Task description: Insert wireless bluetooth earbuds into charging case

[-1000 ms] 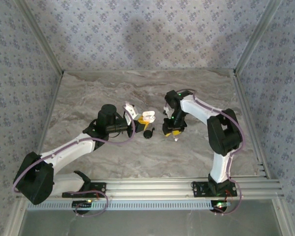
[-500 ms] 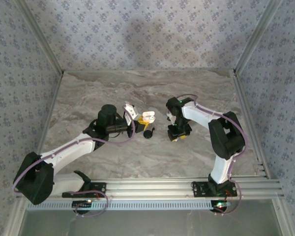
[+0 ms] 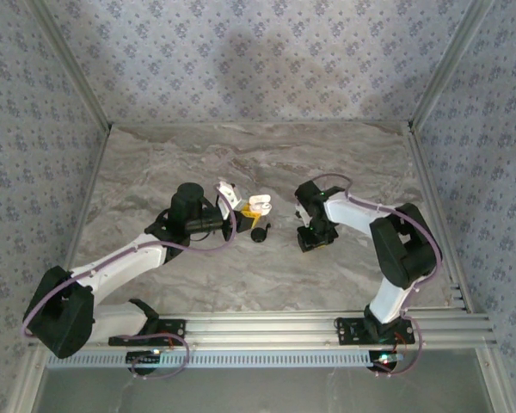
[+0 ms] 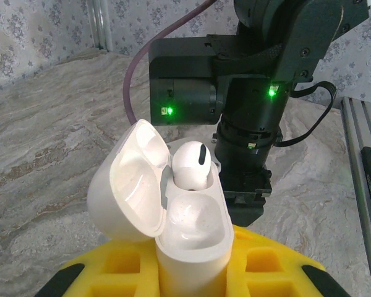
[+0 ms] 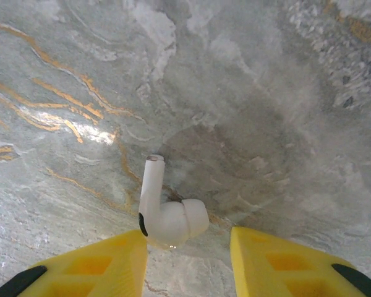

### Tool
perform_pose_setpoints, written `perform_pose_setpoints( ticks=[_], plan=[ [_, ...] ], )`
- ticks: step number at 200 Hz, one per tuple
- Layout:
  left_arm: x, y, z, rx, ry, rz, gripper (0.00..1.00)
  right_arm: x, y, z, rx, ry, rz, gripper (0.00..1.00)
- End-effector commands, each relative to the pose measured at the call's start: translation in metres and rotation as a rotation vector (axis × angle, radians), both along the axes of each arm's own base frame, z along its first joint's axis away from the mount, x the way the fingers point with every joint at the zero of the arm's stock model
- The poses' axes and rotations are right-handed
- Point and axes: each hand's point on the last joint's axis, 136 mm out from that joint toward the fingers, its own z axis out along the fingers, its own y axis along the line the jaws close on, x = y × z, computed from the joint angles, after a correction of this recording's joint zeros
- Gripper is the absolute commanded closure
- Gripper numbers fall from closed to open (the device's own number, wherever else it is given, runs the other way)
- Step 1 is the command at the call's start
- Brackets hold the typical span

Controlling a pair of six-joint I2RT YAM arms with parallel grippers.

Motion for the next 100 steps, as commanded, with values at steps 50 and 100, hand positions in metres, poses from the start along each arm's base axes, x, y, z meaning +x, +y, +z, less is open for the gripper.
perform_pose_setpoints(
  ticks=[50, 100],
  plan=[
    [-0.002, 0.002, 0.011, -0.018, -0.039, -0.003, 0.88, 0.015, 0.005, 0.010, 0.005, -0.097, 0.031, 0.57],
    [-0.002, 0.004, 0.011, -0.011, -0.041, 0.003, 0.88, 0.004, 0.011, -0.001, -0.009, -0.030, 0.066, 0.58]
  ],
)
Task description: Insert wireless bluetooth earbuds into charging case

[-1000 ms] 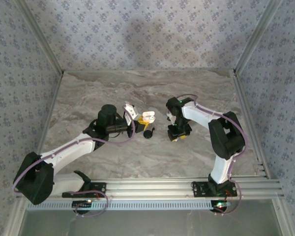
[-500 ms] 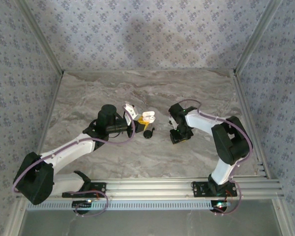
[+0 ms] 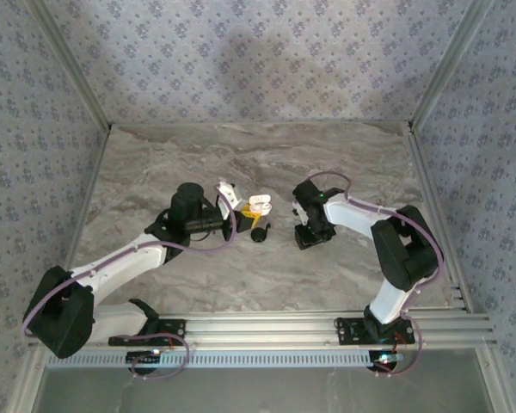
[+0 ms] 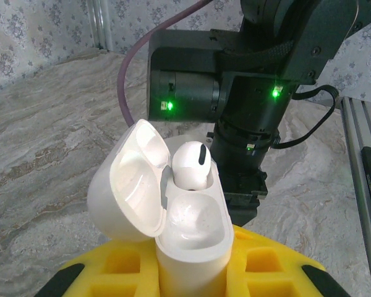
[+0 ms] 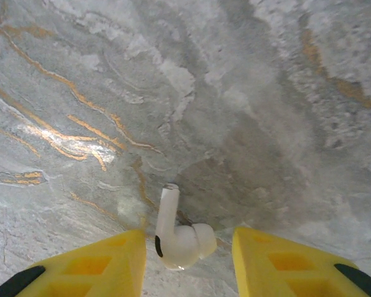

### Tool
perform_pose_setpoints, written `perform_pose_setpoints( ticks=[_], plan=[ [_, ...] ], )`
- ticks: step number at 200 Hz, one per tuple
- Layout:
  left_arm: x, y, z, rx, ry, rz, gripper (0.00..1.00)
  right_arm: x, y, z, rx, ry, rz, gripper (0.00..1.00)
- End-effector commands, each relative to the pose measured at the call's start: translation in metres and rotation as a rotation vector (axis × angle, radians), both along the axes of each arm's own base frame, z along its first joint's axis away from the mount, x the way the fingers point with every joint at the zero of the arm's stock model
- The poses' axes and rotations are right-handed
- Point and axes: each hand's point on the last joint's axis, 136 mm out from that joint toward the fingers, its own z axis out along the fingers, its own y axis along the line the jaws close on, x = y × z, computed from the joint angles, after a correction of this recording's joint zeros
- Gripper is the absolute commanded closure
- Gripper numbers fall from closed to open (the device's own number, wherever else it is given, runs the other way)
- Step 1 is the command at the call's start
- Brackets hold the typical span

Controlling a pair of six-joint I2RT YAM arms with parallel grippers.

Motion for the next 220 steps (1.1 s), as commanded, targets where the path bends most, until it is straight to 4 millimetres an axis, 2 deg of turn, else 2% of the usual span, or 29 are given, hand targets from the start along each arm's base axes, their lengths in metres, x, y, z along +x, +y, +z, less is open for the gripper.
perform_pose_setpoints(
  ticks=[1, 37, 79, 103, 141, 157, 177, 198, 208, 220],
  plan=[
    [-0.002, 0.004, 0.011, -0.012, -0.041, 0.002, 0.88, -0.005, 0.003, -0.003, -0.021, 0.031, 0.033, 0.58],
    [-0.002, 0.003, 0.009, -0.008, -0.036, 0.002, 0.88, -0.006, 0.001, -0.002, -0.029, 0.026, 0.043, 0.71],
    [0.001, 0.003, 0.003, 0.010, -0.025, 0.014, 0.88, -0.007, 0.009, 0.023, 0.045, 0.010, 0.043, 0.76],
    [0.004, 0.005, -0.002, 0.032, -0.011, 0.036, 0.88, -0.019, 0.007, 0.047, 0.066, 0.071, 0.037, 0.78],
    [0.007, 0.008, -0.004, 0.034, 0.018, 0.067, 0.88, -0.063, 0.002, 0.071, 0.078, 0.265, 0.066, 0.78],
    [0.010, 0.012, -0.002, 0.042, 0.032, 0.098, 0.88, -0.067, 0.012, 0.086, 0.155, 0.331, 0.007, 0.76],
    [0.013, 0.015, -0.002, 0.071, 0.039, 0.121, 0.88, -0.075, 0.015, 0.088, 0.166, 0.410, -0.086, 0.76],
    [0.016, 0.018, -0.005, 0.079, 0.048, 0.138, 0.88, -0.078, 0.005, 0.081, 0.090, 0.431, -0.159, 0.76],
    [0.016, 0.019, -0.006, 0.076, 0.049, 0.141, 0.88, -0.074, 0.003, 0.077, 0.052, 0.402, -0.119, 0.76],
    [0.016, 0.020, -0.006, 0.072, 0.050, 0.145, 0.88, -0.071, 0.009, 0.073, 0.026, 0.342, 0.027, 0.76]
  ],
)
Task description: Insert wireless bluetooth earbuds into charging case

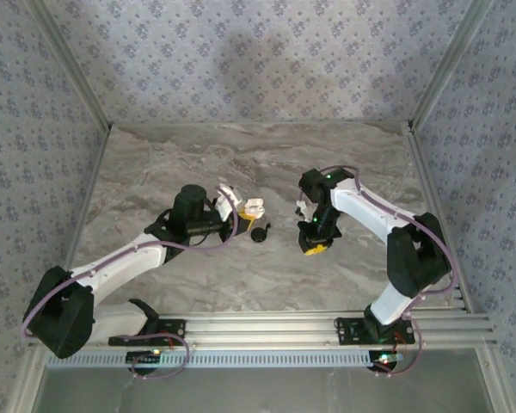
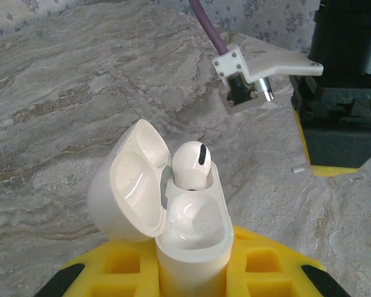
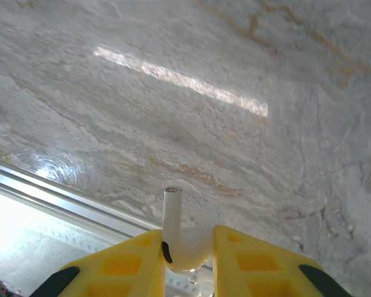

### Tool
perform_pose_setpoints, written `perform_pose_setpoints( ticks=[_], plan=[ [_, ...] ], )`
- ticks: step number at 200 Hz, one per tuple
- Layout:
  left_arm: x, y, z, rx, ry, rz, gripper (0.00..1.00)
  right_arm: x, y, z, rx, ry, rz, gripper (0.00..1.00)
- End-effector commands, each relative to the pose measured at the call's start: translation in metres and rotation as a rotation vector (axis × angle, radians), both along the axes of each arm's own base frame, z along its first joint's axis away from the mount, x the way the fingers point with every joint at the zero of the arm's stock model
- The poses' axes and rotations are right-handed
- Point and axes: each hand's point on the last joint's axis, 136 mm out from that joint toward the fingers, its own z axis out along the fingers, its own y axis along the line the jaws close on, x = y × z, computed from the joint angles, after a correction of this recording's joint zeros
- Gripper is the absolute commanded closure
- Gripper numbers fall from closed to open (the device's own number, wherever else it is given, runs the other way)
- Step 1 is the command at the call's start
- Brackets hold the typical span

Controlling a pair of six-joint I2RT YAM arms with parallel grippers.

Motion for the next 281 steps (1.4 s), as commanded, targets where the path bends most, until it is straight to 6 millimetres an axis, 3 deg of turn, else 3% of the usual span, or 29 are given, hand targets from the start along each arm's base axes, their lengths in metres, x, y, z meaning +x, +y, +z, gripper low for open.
perform_pose_setpoints(
  ticks=[1, 27, 67, 110, 155, 192, 240, 281],
  plan=[
    [0.005, 0.003, 0.026, -0.038, -0.046, 0.026, 0.88, -0.006, 0.001, -0.002, -0.059, -0.017, 0.128, 0.76],
    [0.009, 0.010, 0.029, -0.044, -0.042, 0.062, 0.89, 0.013, 0.006, -0.006, -0.085, -0.166, 0.438, 0.75],
    [0.019, 0.033, 0.039, -0.072, -0.048, 0.168, 0.89, 0.047, 0.023, -0.013, -0.025, -0.393, 0.747, 0.75],
    [0.030, 0.062, 0.047, -0.098, -0.048, 0.269, 0.89, 0.031, 0.031, -0.022, 0.099, -0.541, 1.180, 0.73],
    [0.035, 0.078, 0.053, -0.125, -0.055, 0.321, 0.89, 0.007, 0.017, -0.053, 0.085, -0.447, 1.696, 0.72],
    [0.037, 0.080, 0.052, -0.134, -0.052, 0.329, 0.89, 0.001, 0.020, -0.073, 0.120, -0.397, 1.844, 0.72],
    [0.038, 0.080, 0.050, -0.133, -0.047, 0.328, 0.89, -0.011, 0.021, -0.087, 0.220, -0.314, 1.904, 0.70],
    [0.040, 0.080, 0.048, -0.128, -0.040, 0.330, 0.89, -0.003, 0.028, -0.083, 0.218, -0.361, 1.892, 0.61]
  ],
)
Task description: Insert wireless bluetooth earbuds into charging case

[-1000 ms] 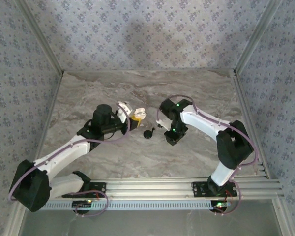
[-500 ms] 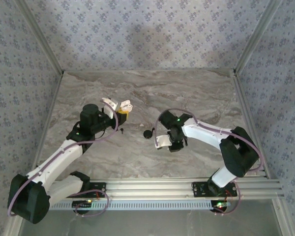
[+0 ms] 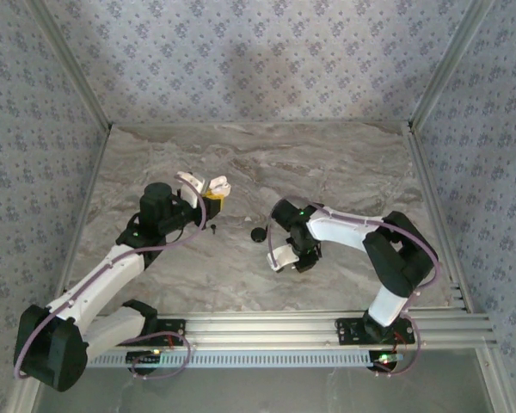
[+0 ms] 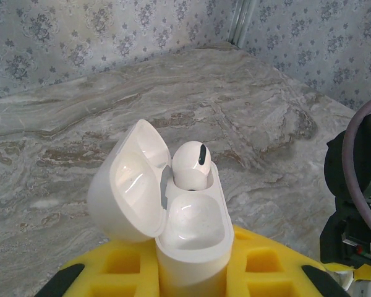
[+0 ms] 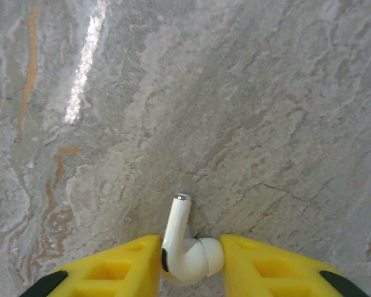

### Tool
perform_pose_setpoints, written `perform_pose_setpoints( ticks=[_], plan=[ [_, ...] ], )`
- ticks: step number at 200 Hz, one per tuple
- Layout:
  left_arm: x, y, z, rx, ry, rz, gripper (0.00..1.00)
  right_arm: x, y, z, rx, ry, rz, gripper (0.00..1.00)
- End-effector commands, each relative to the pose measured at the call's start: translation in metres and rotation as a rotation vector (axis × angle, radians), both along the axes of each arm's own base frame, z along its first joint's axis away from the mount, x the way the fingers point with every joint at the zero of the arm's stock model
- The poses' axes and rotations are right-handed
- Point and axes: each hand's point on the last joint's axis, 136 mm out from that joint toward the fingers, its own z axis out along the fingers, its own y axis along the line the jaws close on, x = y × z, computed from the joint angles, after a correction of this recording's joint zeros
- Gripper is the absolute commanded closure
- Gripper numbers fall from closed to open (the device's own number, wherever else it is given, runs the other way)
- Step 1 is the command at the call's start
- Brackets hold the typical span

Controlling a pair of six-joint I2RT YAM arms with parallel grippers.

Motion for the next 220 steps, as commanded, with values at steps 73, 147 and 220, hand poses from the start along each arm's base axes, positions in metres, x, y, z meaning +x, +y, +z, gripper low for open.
perform_pose_setpoints(
  ticks=[73, 147, 220],
  plan=[
    [0.007, -0.002, 0.002, -0.015, 0.002, -0.004, 0.89, 0.025, 0.035, 0.088, 0.269, -0.137, -0.394, 0.43],
    [0.012, -0.004, -0.003, -0.003, 0.026, -0.001, 0.89, 0.039, 0.029, 0.118, 0.370, 0.217, -1.918, 0.44],
    [0.011, -0.006, -0.009, 0.008, 0.036, -0.017, 0.89, 0.007, 0.004, 0.077, 0.083, 0.288, -2.560, 0.47]
  ],
)
